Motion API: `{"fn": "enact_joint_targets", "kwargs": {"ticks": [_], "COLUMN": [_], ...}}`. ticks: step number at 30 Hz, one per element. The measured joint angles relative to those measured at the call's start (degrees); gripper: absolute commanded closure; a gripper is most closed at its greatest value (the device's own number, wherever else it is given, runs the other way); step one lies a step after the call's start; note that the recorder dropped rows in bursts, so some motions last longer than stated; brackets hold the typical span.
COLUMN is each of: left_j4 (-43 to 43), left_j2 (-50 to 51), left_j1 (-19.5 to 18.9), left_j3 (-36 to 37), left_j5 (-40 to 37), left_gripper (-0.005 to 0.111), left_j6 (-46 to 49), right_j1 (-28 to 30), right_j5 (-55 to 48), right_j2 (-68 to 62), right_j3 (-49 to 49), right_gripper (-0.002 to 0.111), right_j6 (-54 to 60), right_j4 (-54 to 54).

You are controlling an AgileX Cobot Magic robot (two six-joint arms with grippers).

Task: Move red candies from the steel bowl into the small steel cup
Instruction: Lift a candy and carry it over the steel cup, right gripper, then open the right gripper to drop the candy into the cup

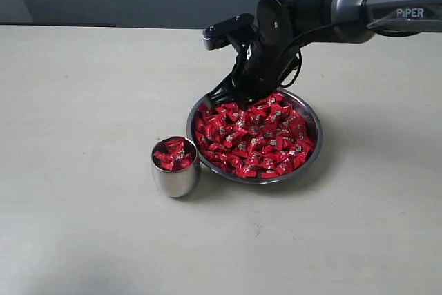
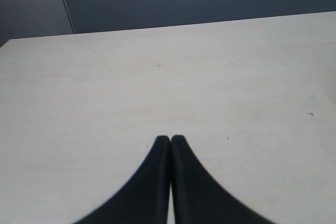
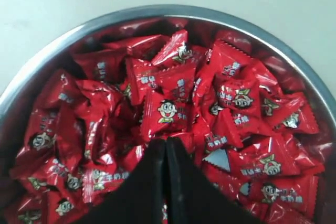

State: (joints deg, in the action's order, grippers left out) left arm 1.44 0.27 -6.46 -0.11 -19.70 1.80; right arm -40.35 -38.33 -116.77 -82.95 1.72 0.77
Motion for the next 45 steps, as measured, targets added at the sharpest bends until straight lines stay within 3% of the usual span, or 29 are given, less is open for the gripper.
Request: {"fn": "enact_joint_targets", "kwargs": {"ticks": [8, 17, 27, 36, 45], "left_j4": [0.0, 0.0, 0.0, 0.0, 0.0], "left_j2": [0.0, 0.0, 0.0, 0.0, 0.0], "left_j1": [0.0, 0.0, 0.0, 0.0, 0.0], "left_j3": [0.0, 0.0, 0.0, 0.0, 0.0], "left_j5": [0.0, 0.0, 0.0, 0.0, 0.0], "left_gripper": [0.106, 0.106, 0.106, 0.106, 0.106], "left_j6": [0.0, 0.0, 0.0, 0.0, 0.0], "right_j1": [0.0, 0.0, -0.56, -6.4, -7.67], "right_j5": [-3.44, -5.89, -9.12, -9.21, -9.09], "right_j2": [8.63, 14.74, 12.63, 8.19, 5.5], "right_j3": [-1.0, -1.03, -1.03, -1.03, -1.03], "right_gripper": [0.109, 0.109, 0.109, 0.109, 0.109], "right_j6": [0.53, 12.98, 20.91, 21.85, 20.2], "right_j4": [-3.68, -21.87, -35.17, -33.69, -27.97]}}
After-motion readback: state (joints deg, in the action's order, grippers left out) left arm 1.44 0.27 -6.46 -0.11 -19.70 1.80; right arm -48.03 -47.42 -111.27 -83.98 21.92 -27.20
